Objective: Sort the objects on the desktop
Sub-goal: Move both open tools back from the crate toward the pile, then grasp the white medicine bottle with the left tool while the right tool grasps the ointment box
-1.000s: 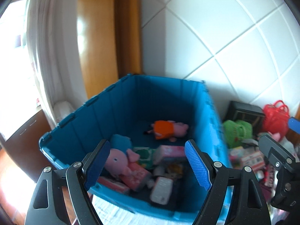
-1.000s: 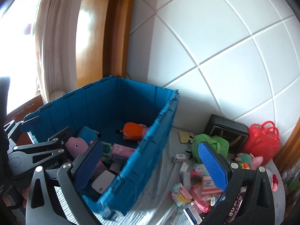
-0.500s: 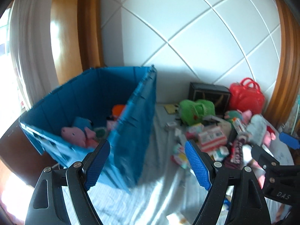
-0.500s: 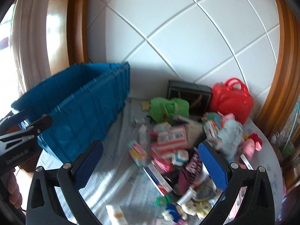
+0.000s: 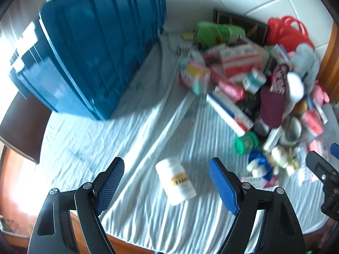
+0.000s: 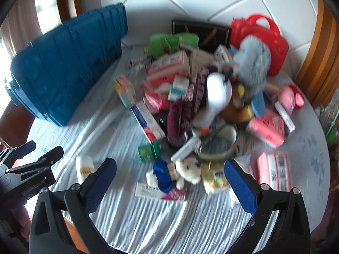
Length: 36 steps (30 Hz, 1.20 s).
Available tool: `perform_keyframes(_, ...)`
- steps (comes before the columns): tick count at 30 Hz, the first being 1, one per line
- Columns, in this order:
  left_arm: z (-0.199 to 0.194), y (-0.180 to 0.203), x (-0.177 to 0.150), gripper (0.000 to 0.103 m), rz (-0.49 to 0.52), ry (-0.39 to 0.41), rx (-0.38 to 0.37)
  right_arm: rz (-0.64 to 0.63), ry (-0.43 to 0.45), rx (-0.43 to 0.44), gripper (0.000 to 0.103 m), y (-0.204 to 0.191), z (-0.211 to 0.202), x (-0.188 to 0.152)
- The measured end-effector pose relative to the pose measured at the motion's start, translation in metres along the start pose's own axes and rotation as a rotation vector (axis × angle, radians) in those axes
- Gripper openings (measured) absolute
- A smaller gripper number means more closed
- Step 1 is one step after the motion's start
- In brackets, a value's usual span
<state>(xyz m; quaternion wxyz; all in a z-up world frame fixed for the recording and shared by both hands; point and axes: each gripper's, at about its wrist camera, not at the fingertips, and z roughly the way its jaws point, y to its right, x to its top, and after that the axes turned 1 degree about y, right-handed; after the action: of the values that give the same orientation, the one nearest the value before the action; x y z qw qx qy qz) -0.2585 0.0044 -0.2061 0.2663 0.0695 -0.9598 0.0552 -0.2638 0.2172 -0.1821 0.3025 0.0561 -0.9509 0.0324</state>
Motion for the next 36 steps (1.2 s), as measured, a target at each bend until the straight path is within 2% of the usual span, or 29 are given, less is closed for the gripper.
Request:
perform_keyframes(8, 0.066, 0.008, -0.043, 0.083, 0.013, -0.096, -0.025, 0.115, -0.099, -0.049, 0.103, 0.005, 0.051, -0.056)
perform_keyframes(14, 0.084, 0.006, -0.056, 0.083, 0.034, -0.113, -0.060, 0.162, -0.128, -0.062, 0.103, -0.003, 0.074, -0.082)
perform_keyframes(18, 0.092, 0.008, -0.063, 0.082, 0.061, -0.119, -0.074, 0.165, -0.133, -0.062, 0.103, -0.012, 0.086, -0.084)
perform_keyframes(24, 0.090, 0.007, -0.066, 0.067, 0.096, -0.093, -0.105, 0.159, -0.141, -0.082, 0.103, -0.017, 0.100, -0.080)
perform_keyframes(36, 0.090, 0.006, -0.067, 0.067, 0.112, -0.080, -0.107, 0.111, -0.126, -0.050, 0.103, -0.027, 0.114, -0.081)
